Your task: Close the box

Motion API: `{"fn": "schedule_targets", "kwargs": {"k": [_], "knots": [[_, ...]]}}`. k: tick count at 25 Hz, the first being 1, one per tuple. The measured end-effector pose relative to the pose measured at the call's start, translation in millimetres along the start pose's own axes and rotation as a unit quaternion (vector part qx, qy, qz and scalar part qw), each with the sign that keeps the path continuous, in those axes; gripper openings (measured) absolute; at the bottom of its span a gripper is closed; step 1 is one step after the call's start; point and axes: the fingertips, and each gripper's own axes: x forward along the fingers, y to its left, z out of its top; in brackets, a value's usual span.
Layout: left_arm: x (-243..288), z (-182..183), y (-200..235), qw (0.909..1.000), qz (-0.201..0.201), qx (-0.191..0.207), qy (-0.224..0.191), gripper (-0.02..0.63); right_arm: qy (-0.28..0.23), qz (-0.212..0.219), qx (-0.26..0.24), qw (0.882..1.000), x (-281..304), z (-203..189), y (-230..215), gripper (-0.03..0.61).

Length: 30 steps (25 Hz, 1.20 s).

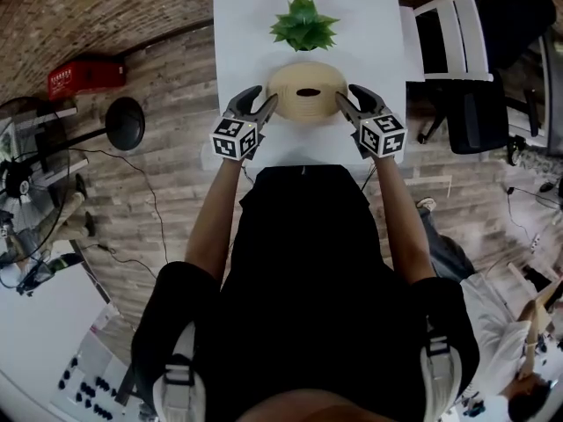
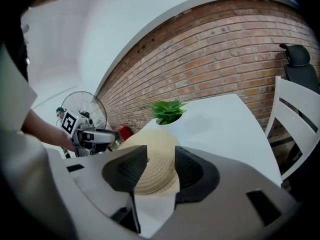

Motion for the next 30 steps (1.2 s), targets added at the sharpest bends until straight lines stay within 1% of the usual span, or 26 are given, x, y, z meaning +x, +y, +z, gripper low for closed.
{"fn": "schedule_targets", "kwargs": {"k": [4,7,8,9,11,14,17,20,26,30], "knots": [[-16,18,-15,0.9996,-0.002,0.023,-0.019,0.177,-0.005,0.018,-0.024,1.000,-11,5,14,0.118],[-26,25,-24,0.9989,0.011,0.043,-0.017,0.099,-0.014,0.021,-0.055,0.998,-23,14,23,0.025],[-29,26,-27,0.9984,0.016,0.051,-0.016,0.062,-0.017,0.023,-0.069,0.997,-28,17,26,-0.003],[-33,28,-30,0.9980,0.021,0.057,-0.016,0.037,-0.019,0.025,-0.083,0.996,-32,20,30,-0.003],[-41,32,-38,0.9974,0.024,0.065,-0.020,0.026,-0.018,0.029,-0.112,0.993,-40,24,39,-0.003],[-51,38,-53,0.9965,0.022,0.075,-0.027,0.023,-0.011,0.032,-0.150,0.988,-53,30,51,-0.003],[-61,39,-67,0.9955,0.019,0.089,-0.029,0.023,-0.004,0.038,-0.181,0.983,-65,28,60,-0.005],[-71,41,-77,0.9946,0.018,0.097,-0.033,0.023,-0.003,0.048,-0.193,0.980,-75,29,70,-0.005],[-85,48,-94,0.9915,0.021,0.122,-0.040,0.021,-0.020,0.076,-0.194,0.978,-93,30,84,-0.005],[-91,49,-104,0.9908,0.015,0.126,-0.046,0.021,-0.024,0.079,-0.196,0.977,-99,29,87,-0.005]]}}
